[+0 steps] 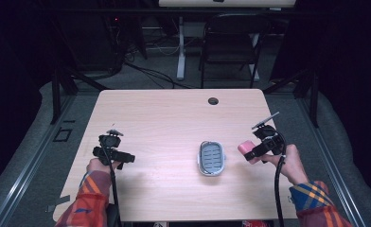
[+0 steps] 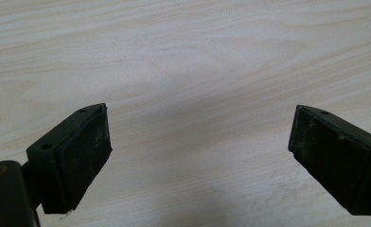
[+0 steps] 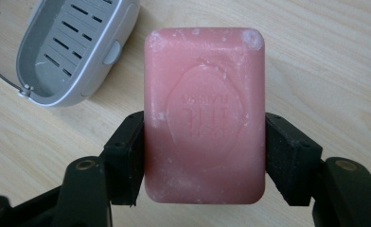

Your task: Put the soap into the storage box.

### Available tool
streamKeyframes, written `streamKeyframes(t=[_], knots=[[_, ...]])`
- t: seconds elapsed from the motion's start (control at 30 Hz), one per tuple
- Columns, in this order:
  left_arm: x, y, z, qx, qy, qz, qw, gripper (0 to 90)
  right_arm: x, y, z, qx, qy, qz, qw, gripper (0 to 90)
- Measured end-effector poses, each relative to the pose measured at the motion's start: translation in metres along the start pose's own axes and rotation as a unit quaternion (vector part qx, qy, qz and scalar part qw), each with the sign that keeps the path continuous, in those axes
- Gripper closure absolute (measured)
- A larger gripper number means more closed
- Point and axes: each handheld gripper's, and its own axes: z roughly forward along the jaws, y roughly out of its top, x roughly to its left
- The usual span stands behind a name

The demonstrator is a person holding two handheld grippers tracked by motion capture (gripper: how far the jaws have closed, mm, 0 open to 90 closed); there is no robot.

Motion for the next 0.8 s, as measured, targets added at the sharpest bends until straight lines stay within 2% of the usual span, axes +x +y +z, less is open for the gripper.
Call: streamKeyframes(t=[0.37, 0.47, 0.5, 0.7, 0.8], knots=[[0.0, -0.001, 0.0, 0.001, -0.003, 0.002, 1.0, 6.6, 0.013, 0.011, -0.002, 0.006, 0.004, -0.022, 0.9997, 37.3], [0.0, -0.001, 0.0, 0.001, -0.003, 0.003, 1.0, 6.6, 0.016, 0.012, -0.001, -0.005, 0.005, -0.015, 0.9999, 37.3], [0.0, -0.001, 0.0, 0.001, -0.003, 0.002, 1.0, 6.6, 0.018, 0.015, -0.003, 0.004, 0.007, -0.024, 0.9997, 37.3], [-0.001, -0.001, 0.0, 0.0, -0.004, 0.002, 1.0, 6.6, 0.025, 0.021, -0.005, 0.012, 0.004, -0.038, 0.9992, 37.3], [0.0, -0.001, 0.0, 0.0, -0.004, 0.002, 1.0, 6.6, 0.031, 0.024, -0.005, 0.007, 0.004, -0.039, 0.9992, 37.3]])
